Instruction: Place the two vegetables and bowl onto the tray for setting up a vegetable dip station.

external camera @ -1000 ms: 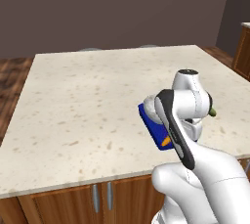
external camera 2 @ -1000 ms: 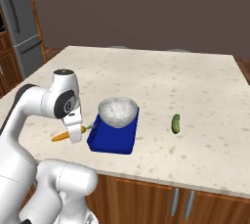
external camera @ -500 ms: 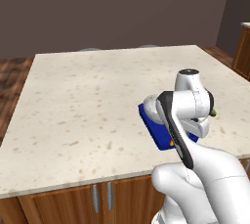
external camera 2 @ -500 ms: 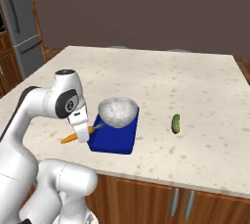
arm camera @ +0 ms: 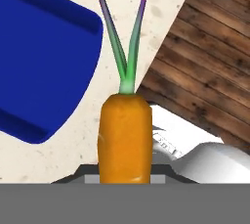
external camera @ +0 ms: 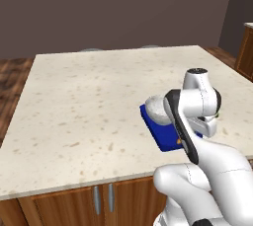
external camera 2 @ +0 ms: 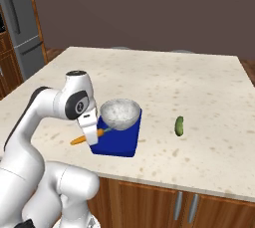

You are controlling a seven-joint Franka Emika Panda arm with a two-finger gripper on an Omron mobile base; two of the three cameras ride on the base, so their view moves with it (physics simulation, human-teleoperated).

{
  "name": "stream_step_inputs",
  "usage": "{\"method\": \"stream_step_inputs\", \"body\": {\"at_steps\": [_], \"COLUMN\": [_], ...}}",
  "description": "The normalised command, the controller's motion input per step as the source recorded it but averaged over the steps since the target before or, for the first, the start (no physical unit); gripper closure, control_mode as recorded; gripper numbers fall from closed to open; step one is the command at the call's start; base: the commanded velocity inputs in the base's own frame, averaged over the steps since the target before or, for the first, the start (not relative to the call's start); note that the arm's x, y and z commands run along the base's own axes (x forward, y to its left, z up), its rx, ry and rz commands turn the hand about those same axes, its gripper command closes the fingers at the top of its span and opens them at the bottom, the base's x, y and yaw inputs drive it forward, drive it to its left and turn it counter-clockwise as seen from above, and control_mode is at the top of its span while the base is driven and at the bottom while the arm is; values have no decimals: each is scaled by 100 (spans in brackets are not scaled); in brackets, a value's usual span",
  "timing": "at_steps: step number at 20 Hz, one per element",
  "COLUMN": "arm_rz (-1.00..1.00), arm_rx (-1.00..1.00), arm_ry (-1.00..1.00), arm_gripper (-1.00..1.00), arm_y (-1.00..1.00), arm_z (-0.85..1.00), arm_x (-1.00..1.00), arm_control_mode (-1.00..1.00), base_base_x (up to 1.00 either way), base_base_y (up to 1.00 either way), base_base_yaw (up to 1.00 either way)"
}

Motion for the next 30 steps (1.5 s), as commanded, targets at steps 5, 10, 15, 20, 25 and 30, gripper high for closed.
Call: {"method": "stream_step_inputs", "body": {"at_steps": [5,10,15,20,25,30], "arm_rz": [-18,-19,-15,-7,0,0], "arm_rx": [0,0,0,0,0,1], "arm_ry": [0,0,0,0,-6,-9], "arm_gripper": [100,100,100,100,100,100], "arm_y": [-21,-16,-15,-10,-5,0], "arm_z": [-6,-16,-18,-16,-17,-18], "arm_x": [15,10,14,26,24,21], "arm_control_mode": [-100,-100,-100,-100,-100,-100], "base_base_x": [0,0,0,0,0,0], "base_base_y": [0,0,0,0,0,0], "base_base_yaw": [0,0,0,0,0,0]}}
